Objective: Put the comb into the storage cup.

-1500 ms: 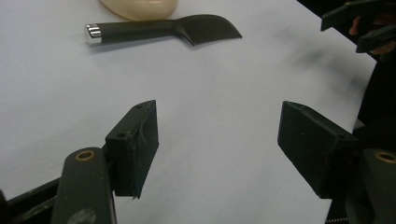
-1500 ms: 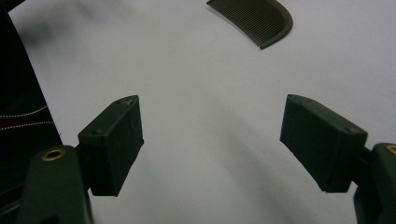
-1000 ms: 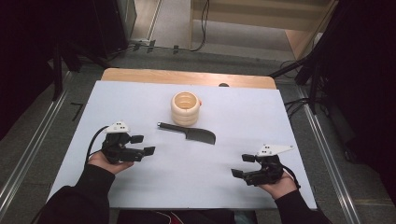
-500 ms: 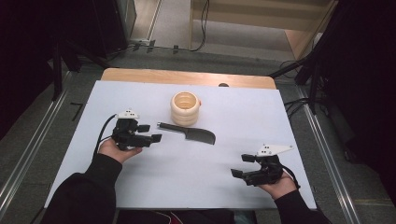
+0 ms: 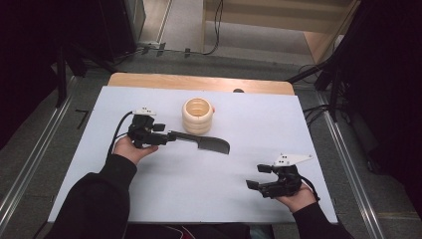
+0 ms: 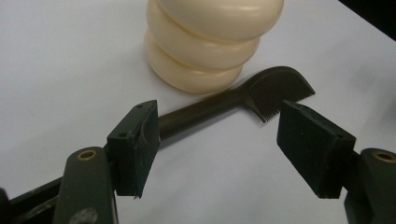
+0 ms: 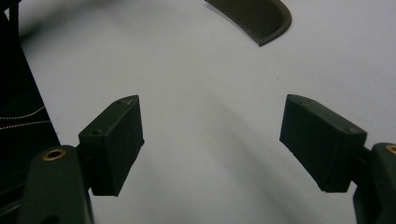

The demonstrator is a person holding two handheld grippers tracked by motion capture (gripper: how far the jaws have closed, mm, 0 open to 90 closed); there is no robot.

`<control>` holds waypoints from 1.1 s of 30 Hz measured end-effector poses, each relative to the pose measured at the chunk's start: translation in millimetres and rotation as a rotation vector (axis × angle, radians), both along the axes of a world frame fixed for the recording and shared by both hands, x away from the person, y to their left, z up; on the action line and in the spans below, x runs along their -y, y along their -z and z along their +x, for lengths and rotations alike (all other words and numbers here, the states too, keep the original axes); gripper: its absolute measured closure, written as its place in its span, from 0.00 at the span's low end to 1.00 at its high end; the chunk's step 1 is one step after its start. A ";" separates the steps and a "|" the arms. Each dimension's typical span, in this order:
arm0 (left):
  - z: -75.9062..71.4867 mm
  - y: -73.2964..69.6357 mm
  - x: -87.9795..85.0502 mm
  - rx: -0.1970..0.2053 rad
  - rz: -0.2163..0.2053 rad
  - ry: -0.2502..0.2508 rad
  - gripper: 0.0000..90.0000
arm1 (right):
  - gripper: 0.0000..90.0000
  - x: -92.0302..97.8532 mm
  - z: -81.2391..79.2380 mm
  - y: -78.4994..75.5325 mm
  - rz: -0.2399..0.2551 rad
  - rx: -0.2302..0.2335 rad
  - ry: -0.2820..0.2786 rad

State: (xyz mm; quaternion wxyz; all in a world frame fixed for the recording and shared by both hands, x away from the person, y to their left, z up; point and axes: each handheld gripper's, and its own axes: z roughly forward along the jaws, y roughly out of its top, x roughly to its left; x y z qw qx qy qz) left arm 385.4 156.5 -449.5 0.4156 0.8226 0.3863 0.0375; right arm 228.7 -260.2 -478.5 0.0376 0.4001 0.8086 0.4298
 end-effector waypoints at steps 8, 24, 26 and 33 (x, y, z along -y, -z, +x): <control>16.7 -2.0 10.7 0.005 0.019 0.008 0.33 | 0.21 1.7 0.6 0.6 -0.003 0.006 0.031; 41.9 13.9 21.3 -0.054 0.079 -0.021 0.55 | 0.21 2.2 -0.2 1.3 -0.008 -0.001 0.032; 43.4 16.5 19.5 -0.065 0.082 -0.022 0.72 | 0.21 2.5 -0.2 1.6 -0.009 0.001 0.030; 46.5 22.0 15.4 -0.052 0.047 0.003 1.00 | 0.21 1.5 -0.4 1.3 -0.007 -0.001 0.025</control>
